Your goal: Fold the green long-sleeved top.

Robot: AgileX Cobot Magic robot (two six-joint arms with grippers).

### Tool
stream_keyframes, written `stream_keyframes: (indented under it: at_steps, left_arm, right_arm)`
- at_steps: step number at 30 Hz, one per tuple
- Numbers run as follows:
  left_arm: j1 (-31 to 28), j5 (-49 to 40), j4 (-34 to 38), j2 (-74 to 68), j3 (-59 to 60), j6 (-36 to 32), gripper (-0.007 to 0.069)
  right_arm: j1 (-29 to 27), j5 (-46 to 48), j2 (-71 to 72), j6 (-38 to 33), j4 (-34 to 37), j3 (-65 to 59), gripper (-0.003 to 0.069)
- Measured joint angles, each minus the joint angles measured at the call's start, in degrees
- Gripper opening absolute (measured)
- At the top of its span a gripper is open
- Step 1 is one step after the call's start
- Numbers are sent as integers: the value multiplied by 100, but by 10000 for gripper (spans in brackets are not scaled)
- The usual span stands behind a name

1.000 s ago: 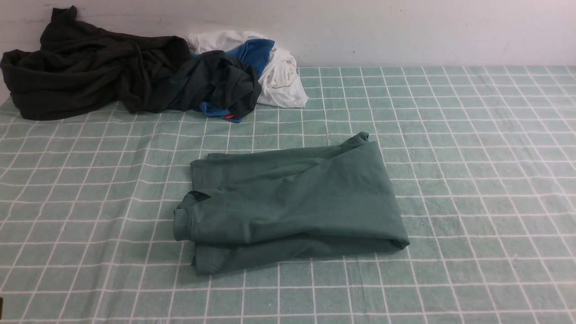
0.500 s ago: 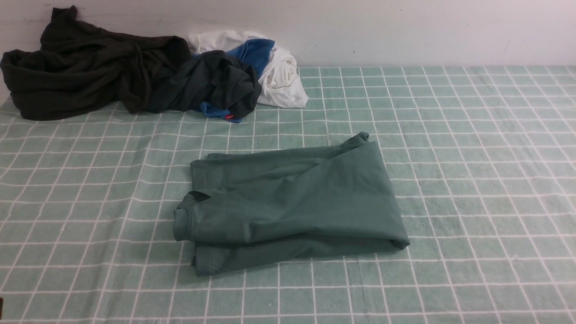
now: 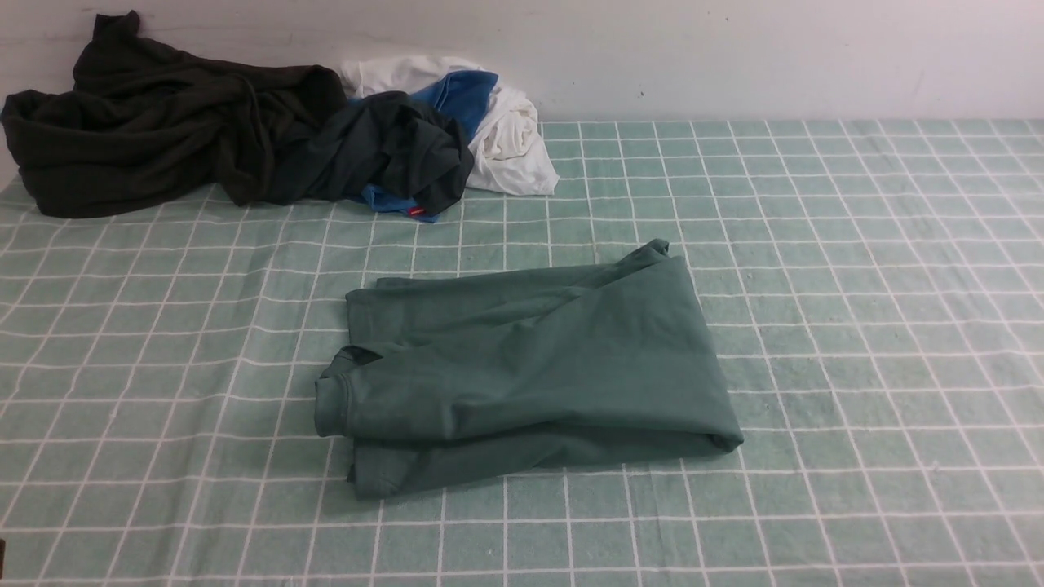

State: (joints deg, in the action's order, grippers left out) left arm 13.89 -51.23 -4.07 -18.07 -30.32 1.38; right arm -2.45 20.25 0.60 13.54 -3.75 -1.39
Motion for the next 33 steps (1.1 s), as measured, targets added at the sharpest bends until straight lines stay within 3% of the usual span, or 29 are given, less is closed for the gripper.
stream_keyframes:
  at_steps: [17, 21, 27, 33]
  left_arm:
    - [0, 96, -233, 18, 62, -42, -3]
    - [-149, 1236, -204, 372, 629, -138, -3]
    - [-981, 3278, 184, 1557, 2187, -413, -3]
    - [-1532, 3135, 245, 1868, 3146, -384, -3]
  right_arm:
    - [0, 5, 0, 0, 0, 0, -14]
    - [0, 5, 0, 0, 0, 0, -14]
    - [0, 5, 0, 0, 0, 0, -14]
    - [0, 10, 0, 0, 0, 0, -14]
